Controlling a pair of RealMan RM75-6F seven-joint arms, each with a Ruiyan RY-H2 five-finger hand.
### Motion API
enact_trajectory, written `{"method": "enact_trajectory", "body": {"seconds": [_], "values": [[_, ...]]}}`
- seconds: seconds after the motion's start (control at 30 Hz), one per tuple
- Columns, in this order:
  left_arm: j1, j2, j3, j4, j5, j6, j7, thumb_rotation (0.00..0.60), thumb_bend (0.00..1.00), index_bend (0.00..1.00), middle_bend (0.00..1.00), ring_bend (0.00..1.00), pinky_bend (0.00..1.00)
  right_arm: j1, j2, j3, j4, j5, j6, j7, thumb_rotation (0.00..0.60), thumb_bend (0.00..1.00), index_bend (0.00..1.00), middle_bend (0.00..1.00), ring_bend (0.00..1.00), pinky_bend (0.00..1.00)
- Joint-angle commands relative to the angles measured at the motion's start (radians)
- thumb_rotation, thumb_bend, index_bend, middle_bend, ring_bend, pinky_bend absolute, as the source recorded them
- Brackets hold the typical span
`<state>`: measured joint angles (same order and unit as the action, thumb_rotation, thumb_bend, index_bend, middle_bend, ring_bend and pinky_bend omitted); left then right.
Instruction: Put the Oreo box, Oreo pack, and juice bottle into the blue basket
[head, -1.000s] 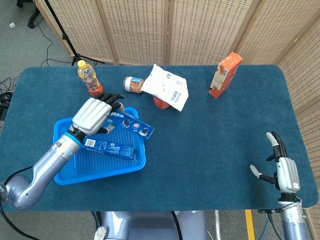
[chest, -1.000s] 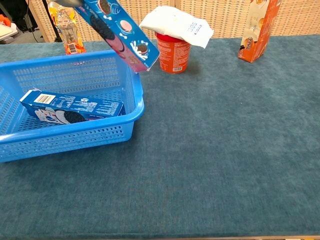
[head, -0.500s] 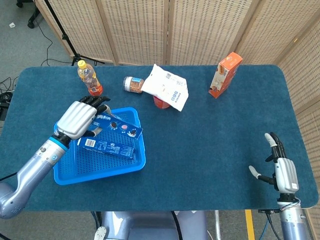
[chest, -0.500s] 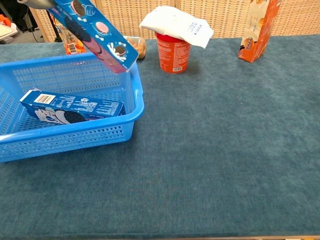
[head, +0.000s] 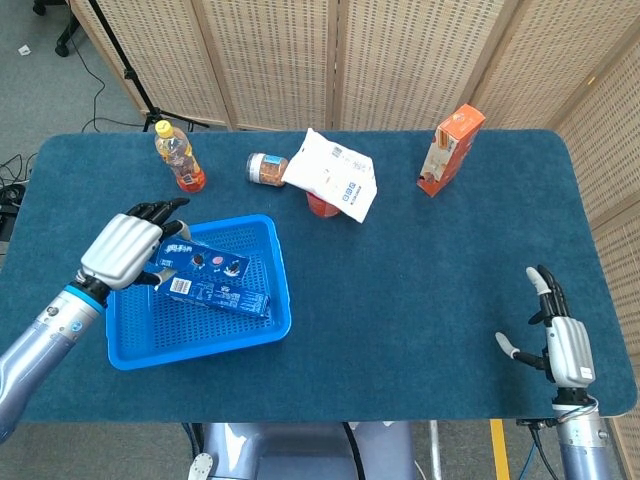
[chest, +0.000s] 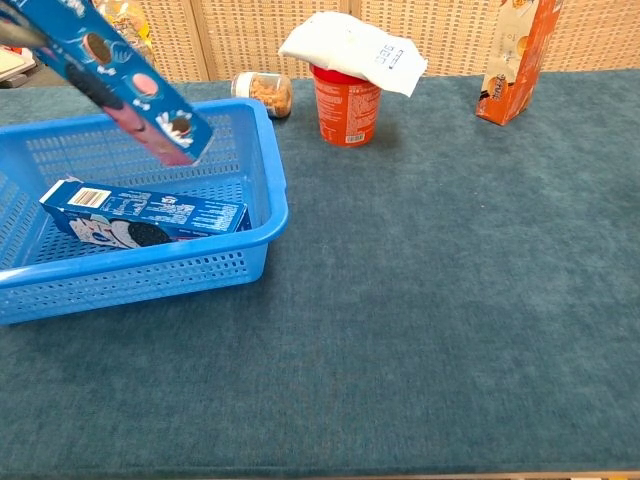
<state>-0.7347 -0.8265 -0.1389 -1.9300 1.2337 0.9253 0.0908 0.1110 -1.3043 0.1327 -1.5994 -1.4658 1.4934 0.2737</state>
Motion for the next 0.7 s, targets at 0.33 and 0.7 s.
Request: {"method": "enact_trajectory", "body": {"seconds": [0.33, 0.7], "values": [[0.009, 0.03, 0.017, 0.059, -0.049, -0.082, -0.017, 0.6, 0.2, 0.12, 0.0, 0.0, 0.06, 0.001, -0.007, -0.005, -0.002, -0.005, 0.0, -0.02, 0.6, 0.23, 0.0, 0.0, 0.0, 0.46], [0.026, 0.027, -0.004, 0.079, -0.075, -0.06, -0.031, 0.6, 0.2, 0.12, 0.0, 0.0, 0.06, 0.002, -0.01, -0.007, 0.0, -0.004, -0.005, -0.026, 0.6, 0.23, 0.0, 0.0, 0.0, 0.46]]}}
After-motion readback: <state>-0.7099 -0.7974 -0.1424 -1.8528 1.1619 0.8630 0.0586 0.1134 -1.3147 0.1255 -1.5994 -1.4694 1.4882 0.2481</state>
